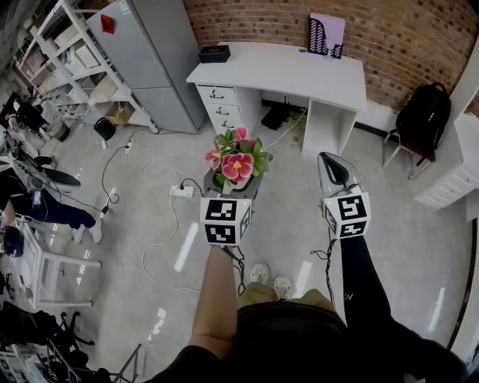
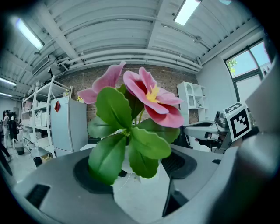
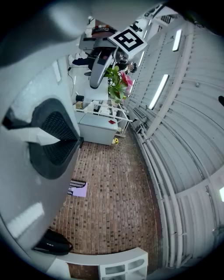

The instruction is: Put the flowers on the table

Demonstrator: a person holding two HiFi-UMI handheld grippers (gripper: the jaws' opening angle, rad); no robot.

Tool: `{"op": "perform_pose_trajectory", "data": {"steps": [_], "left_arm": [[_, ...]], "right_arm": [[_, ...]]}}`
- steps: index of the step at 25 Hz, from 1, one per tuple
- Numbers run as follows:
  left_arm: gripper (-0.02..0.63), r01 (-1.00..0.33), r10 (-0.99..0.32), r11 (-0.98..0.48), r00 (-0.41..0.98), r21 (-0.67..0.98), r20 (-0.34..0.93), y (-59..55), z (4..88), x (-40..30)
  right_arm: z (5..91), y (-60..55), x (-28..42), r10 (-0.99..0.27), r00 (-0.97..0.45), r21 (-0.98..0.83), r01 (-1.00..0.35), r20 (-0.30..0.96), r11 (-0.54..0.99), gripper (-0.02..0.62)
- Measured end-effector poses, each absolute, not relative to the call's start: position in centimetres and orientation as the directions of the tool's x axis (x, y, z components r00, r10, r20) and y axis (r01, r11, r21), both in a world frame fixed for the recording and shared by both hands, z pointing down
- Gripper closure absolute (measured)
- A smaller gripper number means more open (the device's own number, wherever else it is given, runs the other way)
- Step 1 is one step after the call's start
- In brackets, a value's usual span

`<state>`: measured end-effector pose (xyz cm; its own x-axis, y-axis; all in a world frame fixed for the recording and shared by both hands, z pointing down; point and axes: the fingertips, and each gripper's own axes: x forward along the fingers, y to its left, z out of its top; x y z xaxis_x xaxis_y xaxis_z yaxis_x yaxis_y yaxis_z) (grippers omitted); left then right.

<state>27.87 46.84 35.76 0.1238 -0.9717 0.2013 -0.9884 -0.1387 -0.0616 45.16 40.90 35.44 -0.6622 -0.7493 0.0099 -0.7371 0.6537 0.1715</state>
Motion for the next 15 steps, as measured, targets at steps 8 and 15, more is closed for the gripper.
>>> {"op": "perform_pose_trajectory", "data": {"steps": [8, 15], "left_arm": [[0.267, -0.99, -0.978, -0.118, 0.102, -0.078, 0.181, 49.7, 35.1, 29.5], [0.267, -0.993, -0.984, -0.088, 0.075, -0.078, 0.16, 49.6, 34.3, 28.7]], "right_arm": [[34.5, 43.2, 46.8, -0.735, -0.677, 0.125, -0.734, -0.043, 0.668, 0.595], [33.6, 43.0, 46.7, -0.717, -0.694, 0.112, -0.72, -0.072, 0.685, 0.595]]}}
